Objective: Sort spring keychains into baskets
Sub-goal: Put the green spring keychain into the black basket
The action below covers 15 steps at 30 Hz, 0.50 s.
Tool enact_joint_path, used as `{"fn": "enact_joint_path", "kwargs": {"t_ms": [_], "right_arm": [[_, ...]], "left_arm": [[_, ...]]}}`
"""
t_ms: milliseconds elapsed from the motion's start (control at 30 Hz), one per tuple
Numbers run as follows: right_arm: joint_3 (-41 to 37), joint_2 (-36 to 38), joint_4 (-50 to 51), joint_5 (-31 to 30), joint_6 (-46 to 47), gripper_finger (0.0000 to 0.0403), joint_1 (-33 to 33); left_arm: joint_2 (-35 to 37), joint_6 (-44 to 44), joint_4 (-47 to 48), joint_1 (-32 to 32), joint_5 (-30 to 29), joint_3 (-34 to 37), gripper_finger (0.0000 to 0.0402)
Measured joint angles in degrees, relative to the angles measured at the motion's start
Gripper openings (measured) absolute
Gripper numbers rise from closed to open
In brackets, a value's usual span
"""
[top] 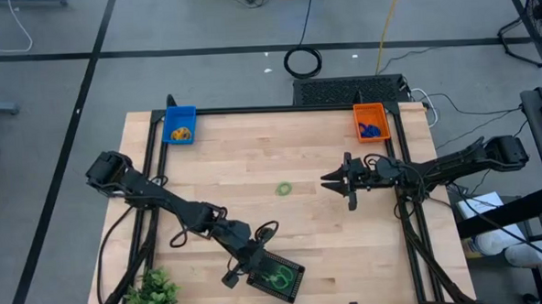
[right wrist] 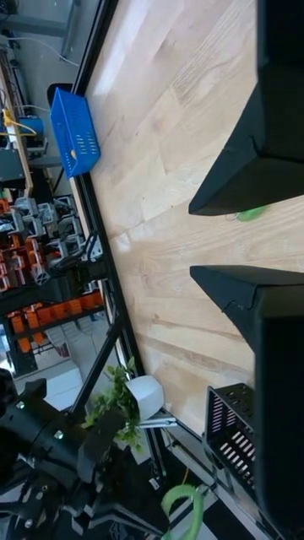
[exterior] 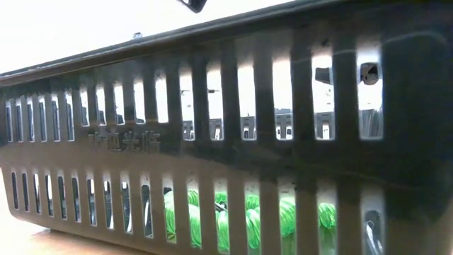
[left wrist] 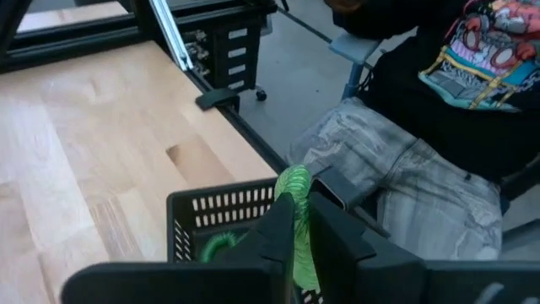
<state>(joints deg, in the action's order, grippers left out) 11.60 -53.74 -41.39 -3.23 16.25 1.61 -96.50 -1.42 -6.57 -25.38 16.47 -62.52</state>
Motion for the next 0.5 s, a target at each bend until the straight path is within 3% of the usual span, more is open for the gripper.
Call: {"fn": "enact_joint_path", "kwargs": {"t_ms": [500], "right_arm": [[0.0,0.0,-0.13,0.0,-0.02,0.0091,0.0]], "left_arm": [[0.01,-0.19,0.81,0.0,-0.07,0.03,0.0052]]}}
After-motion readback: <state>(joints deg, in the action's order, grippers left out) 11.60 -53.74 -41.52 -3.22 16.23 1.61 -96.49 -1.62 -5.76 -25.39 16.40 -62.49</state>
